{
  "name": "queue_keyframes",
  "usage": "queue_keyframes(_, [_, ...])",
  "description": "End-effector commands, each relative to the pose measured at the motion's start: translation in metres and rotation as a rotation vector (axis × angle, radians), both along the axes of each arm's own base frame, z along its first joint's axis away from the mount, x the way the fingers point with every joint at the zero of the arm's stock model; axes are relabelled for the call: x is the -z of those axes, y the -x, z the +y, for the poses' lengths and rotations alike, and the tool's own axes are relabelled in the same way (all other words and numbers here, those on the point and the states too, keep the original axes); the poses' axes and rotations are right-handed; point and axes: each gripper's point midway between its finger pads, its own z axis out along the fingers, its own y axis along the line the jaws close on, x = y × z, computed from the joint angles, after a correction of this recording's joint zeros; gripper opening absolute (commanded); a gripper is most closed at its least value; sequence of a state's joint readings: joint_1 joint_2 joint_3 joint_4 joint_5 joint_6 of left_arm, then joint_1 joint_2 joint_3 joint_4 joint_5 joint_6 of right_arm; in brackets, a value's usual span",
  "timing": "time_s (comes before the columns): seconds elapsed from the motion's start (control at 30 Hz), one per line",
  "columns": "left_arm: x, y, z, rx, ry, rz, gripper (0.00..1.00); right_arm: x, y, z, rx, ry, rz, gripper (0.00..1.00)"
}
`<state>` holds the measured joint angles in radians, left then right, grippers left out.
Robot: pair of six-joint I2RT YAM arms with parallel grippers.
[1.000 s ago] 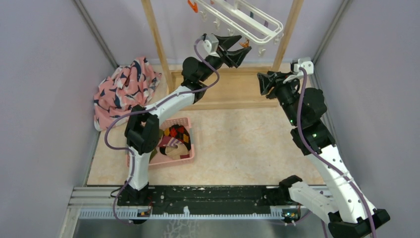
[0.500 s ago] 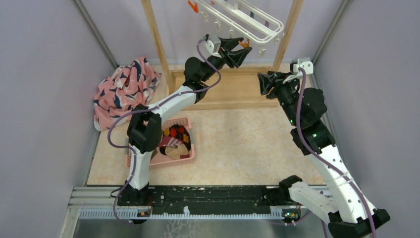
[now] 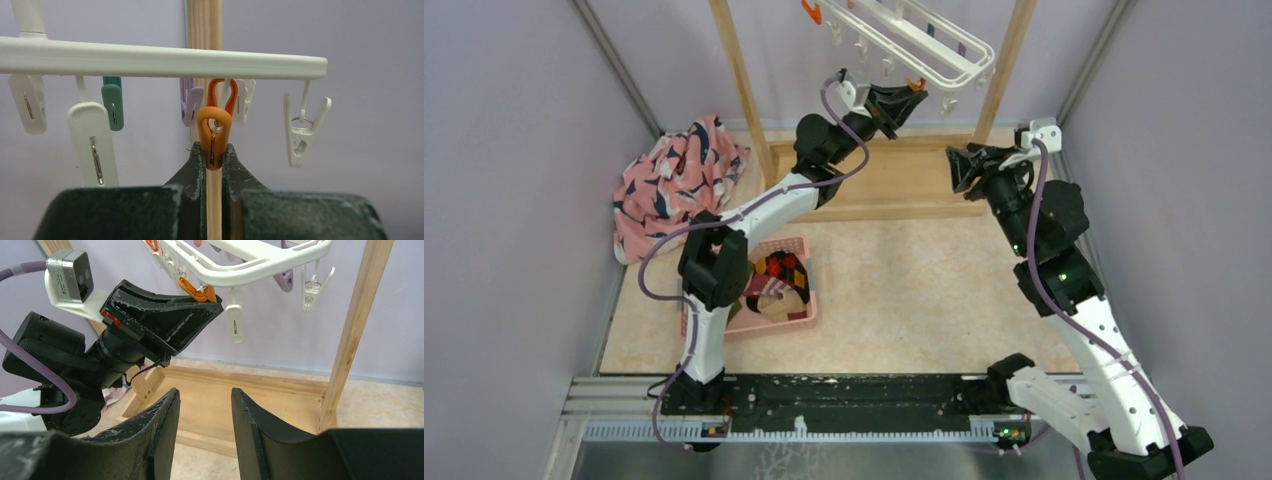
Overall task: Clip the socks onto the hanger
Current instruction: Open the clamp at the hanger.
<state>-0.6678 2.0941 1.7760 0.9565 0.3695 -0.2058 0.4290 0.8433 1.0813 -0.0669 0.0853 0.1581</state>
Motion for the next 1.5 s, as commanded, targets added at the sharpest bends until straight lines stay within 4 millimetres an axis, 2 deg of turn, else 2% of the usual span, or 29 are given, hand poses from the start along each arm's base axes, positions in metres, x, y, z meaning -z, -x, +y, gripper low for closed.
queue_keyframes(0.0, [-0.034,0.032,0.008,0.066,0.02,-0.026,0.0,-0.047,0.015,-0.001,-0.029,-0.054,-0.118,0.43])
queue_keyframes(0.33, [-0.033,0.063,0.022,0.127,-0.033,0.086,0.0,-0.088,0.018,0.039,-0.24,-0.126,-0.155,0.43])
queue_keyframes(0.57, [-0.034,0.076,0.021,0.178,-0.119,0.151,0.0,-0.097,0.005,0.056,-0.292,-0.168,-0.119,0.42])
queue_keyframes(0.77, [-0.025,0.071,0.019,0.159,-0.183,0.187,0.0,-0.103,0.001,0.074,-0.334,-0.167,-0.099,0.43])
queue_keyframes(0.87, [-0.022,0.073,0.018,0.171,-0.196,0.196,0.0,-0.103,-0.006,0.078,-0.327,-0.164,-0.095,0.43])
queue_keyframes(1.0, [-0.02,0.081,0.019,0.192,-0.223,0.21,0.0,-0.092,-0.018,0.078,-0.294,-0.137,-0.058,0.44])
queue_keyframes(1.27, [-0.024,0.092,0.03,0.182,-0.256,0.21,0.0,-0.076,-0.032,0.082,-0.272,-0.12,-0.01,0.59])
queue_keyframes(1.47, [-0.022,0.102,0.035,0.196,-0.264,0.196,0.0,-0.061,-0.047,0.079,-0.219,-0.088,-0.015,0.6])
